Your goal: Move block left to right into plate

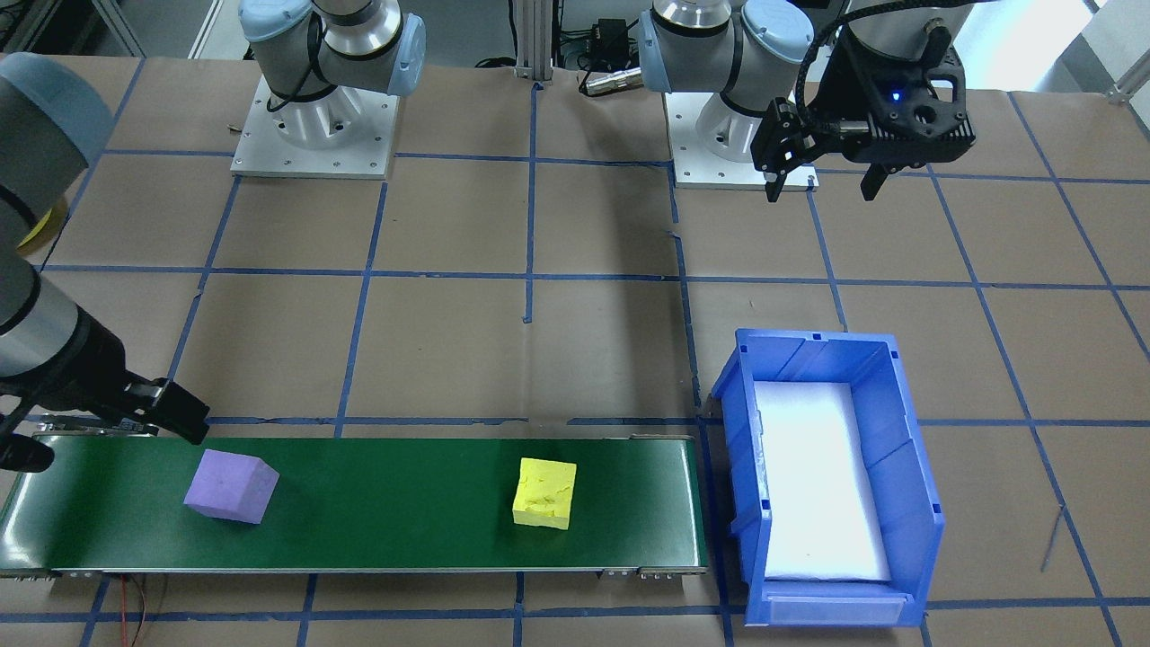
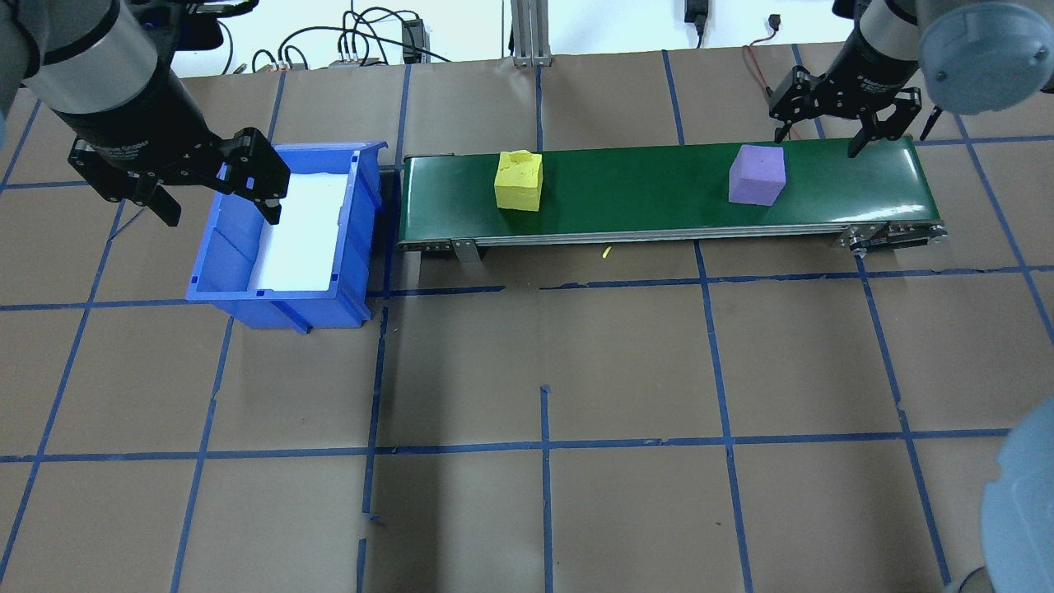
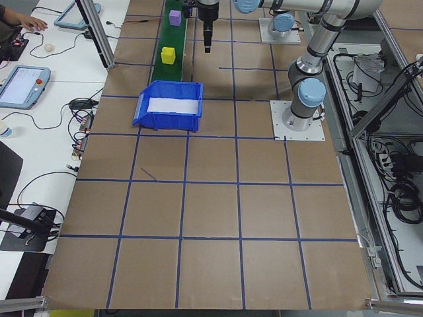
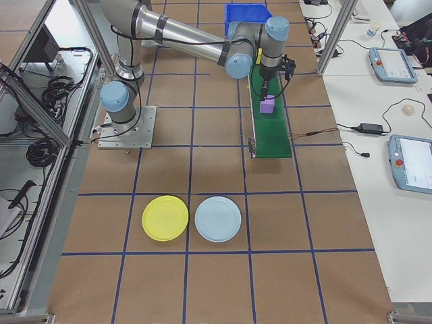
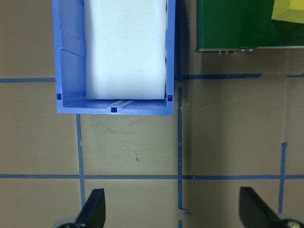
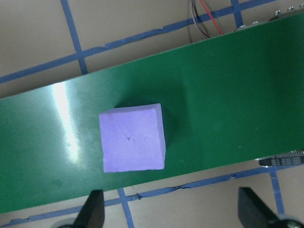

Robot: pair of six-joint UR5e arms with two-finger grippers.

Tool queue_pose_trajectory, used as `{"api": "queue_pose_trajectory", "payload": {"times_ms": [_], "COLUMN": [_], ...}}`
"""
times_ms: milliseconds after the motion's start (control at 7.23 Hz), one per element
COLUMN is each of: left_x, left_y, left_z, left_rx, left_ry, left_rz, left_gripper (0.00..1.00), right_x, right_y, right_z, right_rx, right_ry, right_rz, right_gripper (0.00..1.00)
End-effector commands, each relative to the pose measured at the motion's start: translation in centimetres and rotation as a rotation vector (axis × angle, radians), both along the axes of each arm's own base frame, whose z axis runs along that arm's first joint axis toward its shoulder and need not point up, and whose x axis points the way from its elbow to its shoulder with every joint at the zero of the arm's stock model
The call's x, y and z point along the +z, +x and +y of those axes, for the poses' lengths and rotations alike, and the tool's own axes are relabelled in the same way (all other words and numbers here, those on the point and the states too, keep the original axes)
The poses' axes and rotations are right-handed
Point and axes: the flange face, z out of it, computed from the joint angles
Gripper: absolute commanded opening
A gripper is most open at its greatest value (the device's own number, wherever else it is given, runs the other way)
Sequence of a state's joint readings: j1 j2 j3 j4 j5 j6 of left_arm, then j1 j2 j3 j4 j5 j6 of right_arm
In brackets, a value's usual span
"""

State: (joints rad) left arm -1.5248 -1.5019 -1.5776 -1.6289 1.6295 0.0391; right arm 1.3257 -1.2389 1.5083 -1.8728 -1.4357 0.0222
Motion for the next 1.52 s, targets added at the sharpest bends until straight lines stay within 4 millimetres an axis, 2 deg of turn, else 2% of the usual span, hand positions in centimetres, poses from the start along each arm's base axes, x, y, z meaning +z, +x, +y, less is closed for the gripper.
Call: {"api": "queue_pose_trajectory", "payload": {"times_ms": [0,138,277,415,553,1106,1383], "left_x": [-1.5,-1.5,-1.1,-1.0,-0.9,-0.9,-1.0], "left_y": [0.0,0.1,-0.2,-0.5,-0.4,0.1,0.1], "left_z": [-1.1,-1.1,-0.8,-0.6,-0.4,-0.5,-0.5], "left_rx": [-0.005,-0.002,-0.011,-0.01,-0.01,-0.004,-0.001], "left_ry": [0.015,0.015,0.008,0.004,0.007,0.008,0.013], "left_rz": [0.003,0.001,-0.007,-0.006,-0.012,-0.01,-0.002], "left_gripper": [1.0,1.0,1.0,1.0,1.0,1.0,1.0], "right_x": [-1.9,-4.0,-5.7,-6.5,-8.1,-10.8,-11.2], "right_y": [-5.8,-9.2,-9.5,-9.4,-9.2,-10.0,-10.1], "right_z": [-0.8,-1.3,-1.8,-1.7,-1.1,-1.7,-1.7], "right_rx": [-0.042,-0.057,-0.036,-0.015,0.0,0.01,0.01], "right_ry": [-0.052,-0.062,-0.062,-0.069,-0.048,-0.033,-0.025], "right_rz": [-0.222,-0.302,-0.327,-0.33,-0.332,-0.289,-0.282], "right_gripper": [1.0,0.99,0.99,0.99,0.99,0.99,0.96]}}
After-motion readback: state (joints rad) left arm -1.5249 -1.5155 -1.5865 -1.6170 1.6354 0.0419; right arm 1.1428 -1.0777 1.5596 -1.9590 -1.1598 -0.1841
